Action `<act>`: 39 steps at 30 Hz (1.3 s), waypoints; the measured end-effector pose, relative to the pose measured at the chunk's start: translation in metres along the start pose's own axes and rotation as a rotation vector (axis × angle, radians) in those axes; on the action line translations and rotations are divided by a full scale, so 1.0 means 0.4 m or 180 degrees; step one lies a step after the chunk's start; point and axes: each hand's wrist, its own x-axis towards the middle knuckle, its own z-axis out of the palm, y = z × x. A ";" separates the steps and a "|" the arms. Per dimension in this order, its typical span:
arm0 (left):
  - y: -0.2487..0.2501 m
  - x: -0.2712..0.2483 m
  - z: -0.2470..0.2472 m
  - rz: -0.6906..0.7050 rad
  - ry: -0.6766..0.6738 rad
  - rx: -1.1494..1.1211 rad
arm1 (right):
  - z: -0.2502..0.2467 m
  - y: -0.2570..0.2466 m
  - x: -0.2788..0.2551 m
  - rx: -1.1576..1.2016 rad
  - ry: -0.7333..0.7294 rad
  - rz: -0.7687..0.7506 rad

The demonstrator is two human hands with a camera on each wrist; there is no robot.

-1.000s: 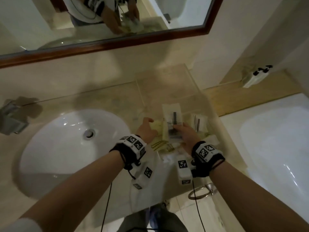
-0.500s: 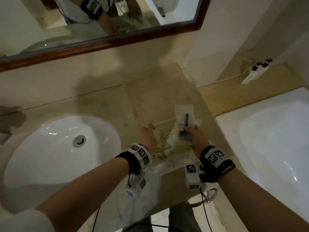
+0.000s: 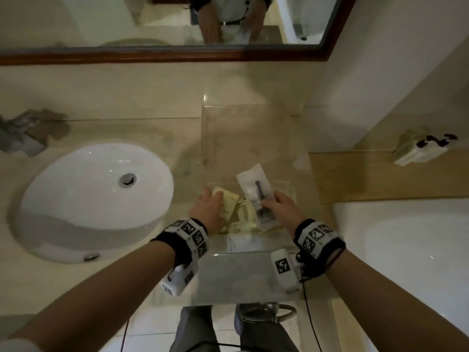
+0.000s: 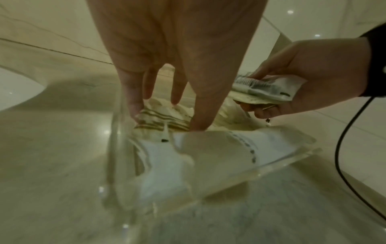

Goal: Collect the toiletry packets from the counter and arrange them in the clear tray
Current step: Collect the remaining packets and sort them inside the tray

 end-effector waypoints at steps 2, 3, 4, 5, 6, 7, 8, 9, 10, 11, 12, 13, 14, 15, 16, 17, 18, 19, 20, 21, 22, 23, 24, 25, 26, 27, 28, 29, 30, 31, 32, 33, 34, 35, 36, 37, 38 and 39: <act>0.013 -0.001 0.019 -0.0050 -0.0239 0.0071 | -0.004 0.007 -0.001 0.0067 0.0009 0.0030; 0.021 0.001 0.024 -0.0112 -0.0290 0.0112 | -0.005 0.010 -0.002 0.0086 0.0014 0.0040; 0.028 0.003 0.027 -0.0178 -0.0311 0.0134 | -0.004 0.013 -0.001 0.0090 0.0007 0.0029; 0.034 0.005 0.028 -0.0222 -0.0300 0.0135 | -0.003 0.014 -0.002 0.0051 -0.0010 0.0020; 0.039 0.008 0.027 -0.0239 -0.0269 0.0147 | -0.001 0.016 0.000 -0.0010 -0.0036 -0.0011; 0.041 0.014 0.027 -0.0252 -0.0243 0.0156 | 0.002 0.015 0.000 -0.0097 -0.0064 -0.0030; 0.042 0.017 0.025 -0.0291 -0.0231 0.0117 | 0.004 0.012 0.000 -0.0180 -0.0088 -0.0058; 0.043 0.019 0.024 -0.0320 -0.0229 0.0082 | 0.007 0.009 0.000 -0.0284 -0.0108 -0.0082; 0.042 0.020 0.023 -0.0322 -0.0221 0.0076 | 0.011 0.006 0.003 -0.0397 -0.0127 -0.0136; 0.040 0.020 0.024 -0.0281 -0.0177 0.0147 | 0.015 0.002 0.005 -0.0519 -0.0164 -0.0191; 0.039 0.018 0.022 -0.0196 -0.0122 0.0308 | 0.018 -0.001 0.007 -0.0628 -0.0209 -0.0247; 0.035 0.016 0.022 -0.0046 -0.0072 0.0521 | 0.021 -0.004 0.007 -0.0749 -0.0273 -0.0268; 0.031 0.013 0.020 0.0117 -0.0056 0.0700 | 0.025 -0.004 0.010 -0.0892 -0.0334 -0.0282; 0.025 0.012 0.018 0.0212 -0.0075 0.0785 | 0.028 -0.003 0.012 -0.1055 -0.0391 -0.0281; 0.019 0.011 0.014 0.0261 -0.0109 0.0815 | 0.031 0.000 0.014 -0.1224 -0.0425 -0.0293; 0.013 0.013 0.013 0.0316 -0.0132 0.0851 | 0.034 0.000 0.014 -0.1378 -0.0442 -0.0295; 0.009 0.016 0.012 0.0389 -0.0128 0.0923 | 0.036 0.002 0.013 -0.1498 -0.0448 -0.0311; 0.008 0.018 0.009 0.0476 -0.0114 0.1025 | 0.038 0.002 0.011 -0.1579 -0.0451 -0.0312; 0.009 0.019 0.006 0.0561 -0.0104 0.1141 | 0.039 0.001 0.011 -0.1639 -0.0458 -0.0320; 0.009 0.020 0.006 0.0623 -0.0085 0.1234 | 0.040 -0.001 0.009 -0.1689 -0.0471 -0.0309; 0.009 0.021 0.005 0.0659 -0.0057 0.1308 | 0.041 -0.001 0.009 -0.1730 -0.0488 -0.0287; 0.007 0.022 0.004 0.0672 -0.0019 0.1362 | 0.042 -0.002 0.010 -0.1762 -0.0499 -0.0249; 0.005 0.022 0.001 0.0653 0.0018 0.1407 | 0.042 -0.001 0.012 -0.1795 -0.0498 -0.0216; 0.001 0.023 -0.004 0.0613 0.0059 0.1439 | 0.043 -0.002 0.014 -0.1836 -0.0489 -0.0189; -0.002 0.023 -0.009 0.0560 0.0084 0.1461 | 0.044 -0.001 0.018 -0.1879 -0.0488 -0.0168; -0.006 0.022 -0.013 0.0505 0.0095 0.1480 | 0.045 -0.002 0.020 -0.1888 -0.0497 -0.0143; -0.009 0.021 -0.016 0.0455 0.0098 0.1491 | 0.045 0.001 0.024 -0.1862 -0.0498 -0.0139; -0.009 0.019 -0.016 0.0429 0.0120 0.1482 | 0.045 0.002 0.023 -0.1791 -0.0500 -0.0148; -0.007 0.016 -0.016 0.0425 0.0168 0.1450 | 0.045 0.007 0.024 -0.1673 -0.0488 -0.0188; -0.004 0.013 -0.014 0.0450 0.0239 0.1398 | 0.045 0.010 0.024 -0.1505 -0.0451 -0.0214; -0.001 0.010 -0.014 0.0511 0.0321 0.1336 | 0.044 0.013 0.024 -0.1326 -0.0371 -0.0238; 0.002 0.007 -0.013 0.0617 0.0402 0.1291 | 0.043 0.012 0.021 -0.1168 -0.0273 -0.0237; 0.005 0.005 -0.011 0.0758 0.0465 0.1270 | 0.039 0.014 0.022 -0.1009 -0.0156 -0.0269; 0.007 0.004 -0.010 0.0920 0.0498 0.1267 | 0.036 0.014 0.022 -0.0844 -0.0049 -0.0275; 0.009 0.002 -0.008 0.1070 0.0490 0.1249 | 0.031 0.015 0.025 -0.0700 0.0068 -0.0308; 0.011 0.001 -0.006 0.1191 0.0460 0.1223 | 0.026 0.012 0.026 -0.0604 0.0191 -0.0306; 0.014 0.000 -0.003 0.1288 0.0429 0.1217 | 0.020 0.013 0.030 -0.0547 0.0298 -0.0316; 0.017 -0.001 0.000 0.1364 0.0414 0.1245 | 0.015 0.012 0.031 -0.0522 0.0338 -0.0300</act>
